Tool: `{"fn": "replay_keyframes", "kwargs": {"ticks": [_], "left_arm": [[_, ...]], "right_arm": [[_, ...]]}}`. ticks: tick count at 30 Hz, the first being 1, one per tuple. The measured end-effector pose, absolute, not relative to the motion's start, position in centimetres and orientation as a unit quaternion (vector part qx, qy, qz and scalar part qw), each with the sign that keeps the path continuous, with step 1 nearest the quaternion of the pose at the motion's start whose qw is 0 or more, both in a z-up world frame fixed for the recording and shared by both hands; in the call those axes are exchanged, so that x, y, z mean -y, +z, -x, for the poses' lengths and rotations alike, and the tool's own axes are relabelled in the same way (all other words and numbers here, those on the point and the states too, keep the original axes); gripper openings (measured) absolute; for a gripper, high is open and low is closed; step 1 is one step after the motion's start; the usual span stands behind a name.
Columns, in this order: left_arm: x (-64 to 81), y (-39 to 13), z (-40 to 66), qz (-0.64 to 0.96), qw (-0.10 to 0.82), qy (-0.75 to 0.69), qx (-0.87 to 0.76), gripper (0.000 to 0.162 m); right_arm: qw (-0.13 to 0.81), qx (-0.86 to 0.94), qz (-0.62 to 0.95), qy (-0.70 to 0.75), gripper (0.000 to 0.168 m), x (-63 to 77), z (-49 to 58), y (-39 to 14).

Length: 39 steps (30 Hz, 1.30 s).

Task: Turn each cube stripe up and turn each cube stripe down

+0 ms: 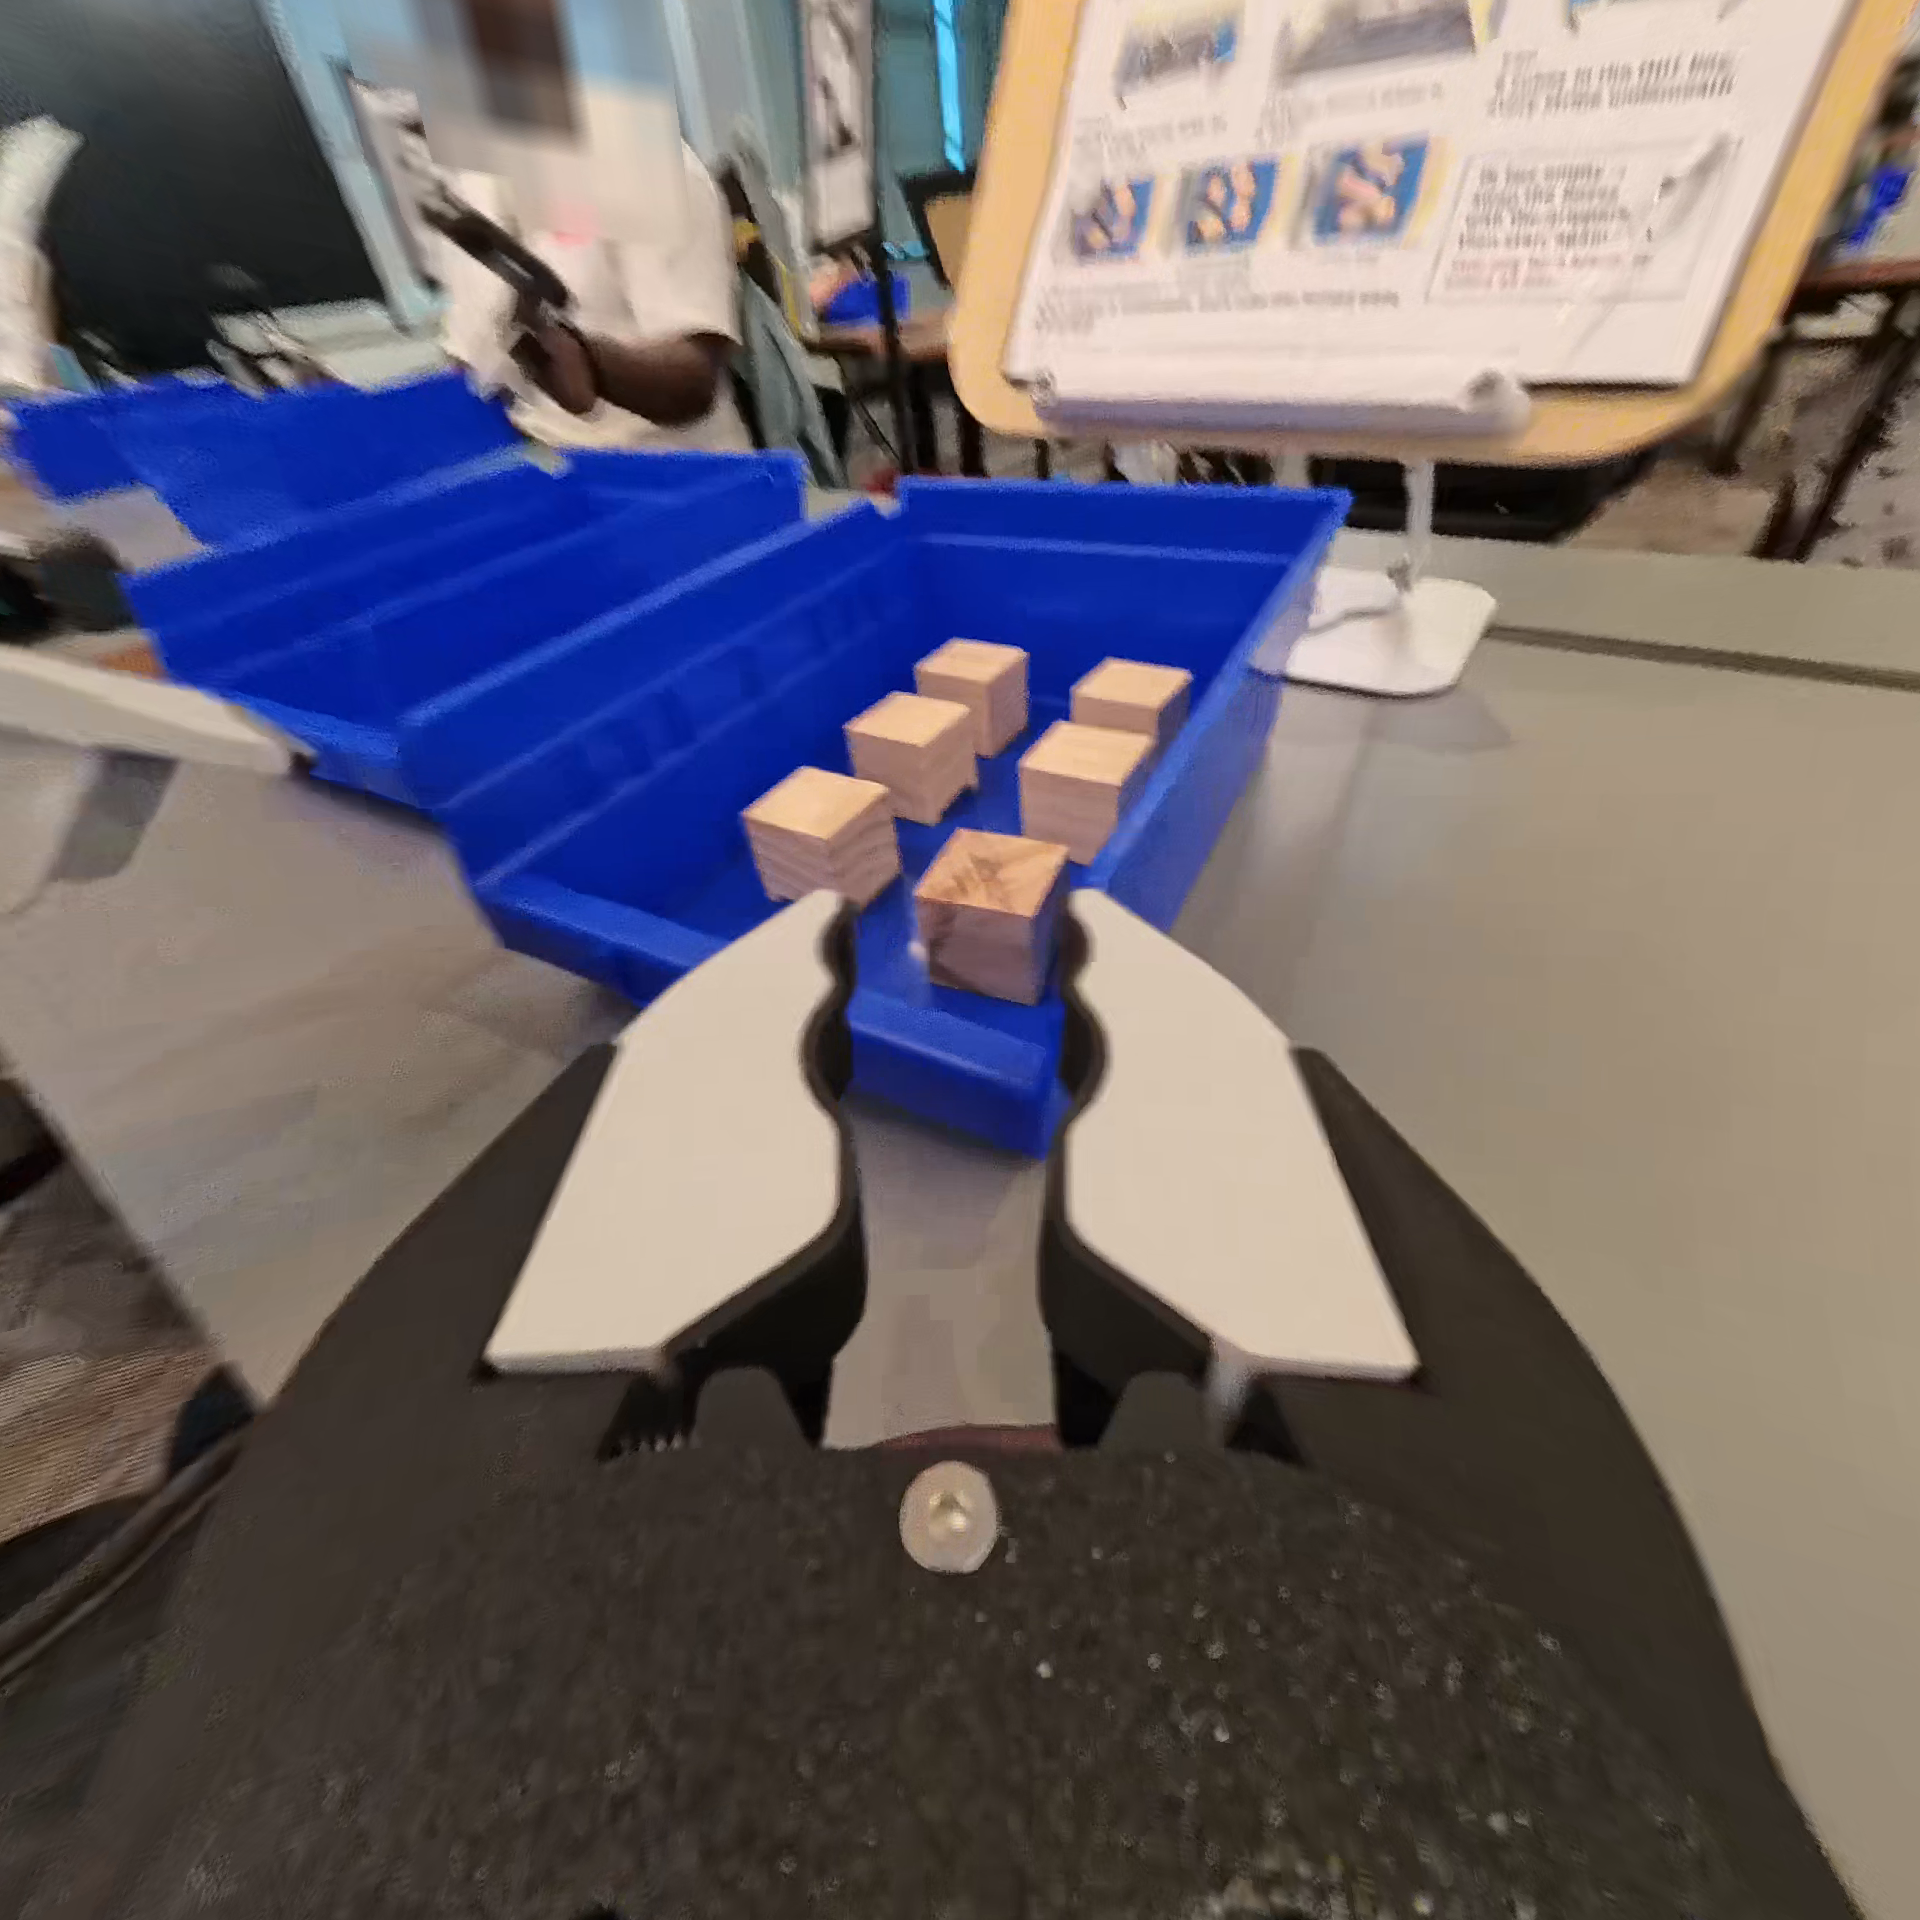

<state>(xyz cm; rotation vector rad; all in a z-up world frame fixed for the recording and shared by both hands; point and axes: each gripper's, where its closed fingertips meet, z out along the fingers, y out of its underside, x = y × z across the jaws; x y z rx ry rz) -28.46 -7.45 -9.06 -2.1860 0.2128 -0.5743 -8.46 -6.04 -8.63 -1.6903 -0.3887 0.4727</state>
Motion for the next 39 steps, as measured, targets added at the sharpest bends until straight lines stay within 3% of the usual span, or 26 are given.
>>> {"fn": "replay_keyframes", "kwargs": {"ticks": [1,2,6,10,14,18,19,20,22,30,32,39], "left_arm": [[7.4,-8.5,30.9,0.881,0.424,-0.194,-0.082,0.058],[7.1,-8.0,33.8,0.886,0.432,-0.151,-0.078,0.058],[3.8,-7.9,47.2,0.899,0.436,0.004,-0.026,0.065],[-0.4,-10.7,56.7,0.907,0.420,0.011,0.034,0.070],[-3.8,-12.7,57.8,0.899,0.432,-0.059,0.040,0.076],[-5.5,-13.9,56.3,0.902,0.417,-0.101,0.032,0.057],[-5.6,-13.8,55.8,0.899,0.418,-0.124,0.037,0.036],[-5.4,-13.8,55.8,0.899,0.417,-0.127,0.047,0.026],[-4.7,-13.8,55.9,0.899,0.413,-0.131,0.063,0.015],[3.1,-13.7,56.3,0.888,0.426,-0.102,0.138,0.007],[5.6,-13.7,56.2,0.880,0.436,-0.104,0.156,0.007],[10.4,-13.6,55.2,0.874,0.446,-0.106,0.161,0.008]], "right_arm": [[0.631,0.182,0.719,0.226,0.020,7.1,8.9,-7.9],[0.640,0.190,0.705,0.239,0.018,8.0,9.2,-7.4],[0.640,0.227,0.697,0.229,0.027,9.7,10.6,-7.6],[0.628,0.264,0.695,0.233,0.027,10.2,12.2,-8.4],[0.618,0.273,0.697,0.239,0.026,10.3,12.9,-9.2],[0.604,0.276,0.706,0.246,0.026,10.2,13.4,-9.8],[0.604,0.278,0.706,0.244,0.027,10.2,13.5,-9.8],[0.603,0.281,0.706,0.243,0.028,10.2,13.8,-9.9],[0.601,0.291,0.702,0.246,0.031,10.4,15.0,-9.9],[0.554,0.387,0.701,0.228,0.054,11.1,26.0,-11.4],[0.554,0.392,0.682,0.271,0.071,11.7,30.2,-10.6],[0.530,0.348,0.724,0.271,0.075,10.1,37.7,-11.7]]}}
